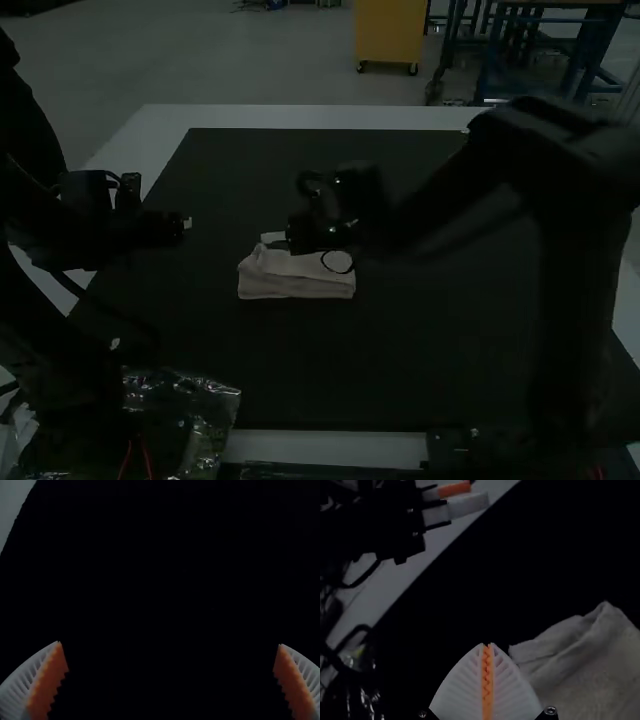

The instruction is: Fold the towel.

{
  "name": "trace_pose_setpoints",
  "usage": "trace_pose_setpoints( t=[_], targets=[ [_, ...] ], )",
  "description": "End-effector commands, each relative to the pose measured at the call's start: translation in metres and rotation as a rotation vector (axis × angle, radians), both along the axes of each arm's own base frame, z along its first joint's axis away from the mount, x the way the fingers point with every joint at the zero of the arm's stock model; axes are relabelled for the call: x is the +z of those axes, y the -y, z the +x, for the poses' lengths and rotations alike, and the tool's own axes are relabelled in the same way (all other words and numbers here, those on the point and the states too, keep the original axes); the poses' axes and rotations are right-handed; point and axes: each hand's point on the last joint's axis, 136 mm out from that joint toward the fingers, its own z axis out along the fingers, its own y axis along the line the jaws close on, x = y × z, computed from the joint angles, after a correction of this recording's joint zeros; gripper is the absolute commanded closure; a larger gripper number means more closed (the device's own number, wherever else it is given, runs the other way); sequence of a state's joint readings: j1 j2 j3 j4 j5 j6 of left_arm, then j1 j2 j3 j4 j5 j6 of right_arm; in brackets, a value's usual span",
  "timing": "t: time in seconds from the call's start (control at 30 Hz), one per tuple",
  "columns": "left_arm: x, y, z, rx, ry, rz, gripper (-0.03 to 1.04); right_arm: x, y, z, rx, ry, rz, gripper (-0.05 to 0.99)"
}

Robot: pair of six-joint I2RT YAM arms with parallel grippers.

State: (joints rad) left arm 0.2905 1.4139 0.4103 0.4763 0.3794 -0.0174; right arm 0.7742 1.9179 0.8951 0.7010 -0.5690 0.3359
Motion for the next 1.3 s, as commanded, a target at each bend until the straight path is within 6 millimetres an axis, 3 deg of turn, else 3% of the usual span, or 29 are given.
trace_pose_setpoints(
  t=[0.0, 0.37, 0.7, 0.83, 0.93, 1.03, 1.17, 1.27],
  targets=[
    [0.001, 0.003, 0.001, -0.012, 0.006, -0.016, 0.04, -0.004, 0.004, 0.012, -0.015, 0.025, 0.009, 0.96],
    [0.002, 0.003, 0.001, -0.009, 0.009, -0.03, 0.04, -0.047, 0.005, 0.027, -0.032, 0.005, -0.019, 0.96],
    [0.003, 0.004, 0.001, -0.012, 0.011, -0.033, 0.04, -0.113, 0.01, 0.018, -0.017, -0.033, -0.082, 0.96],
    [0.004, 0.004, 0.002, -0.012, 0.016, -0.031, 0.04, -0.119, 0.013, 0.017, -0.021, -0.059, -0.087, 0.96],
    [0.009, 0.003, 0.005, -0.008, 0.026, -0.039, 0.04, -0.095, 0.012, 0.023, -0.03, -0.03, -0.053, 0.96],
    [0.018, 0.008, 0.011, -0.013, 0.046, -0.051, 0.04, -0.054, 0.014, 0.038, -0.061, 0.01, 0.003, 0.96],
    [0.039, 0.022, 0.019, -0.036, 0.088, -0.072, 0.04, 0.019, 0.043, 0.078, -0.163, 0.068, 0.093, 0.95],
    [0.066, 0.036, 0.025, -0.066, 0.136, -0.083, 0.04, 0.082, 0.068, 0.093, -0.21, 0.122, 0.163, 0.95]
  ],
)
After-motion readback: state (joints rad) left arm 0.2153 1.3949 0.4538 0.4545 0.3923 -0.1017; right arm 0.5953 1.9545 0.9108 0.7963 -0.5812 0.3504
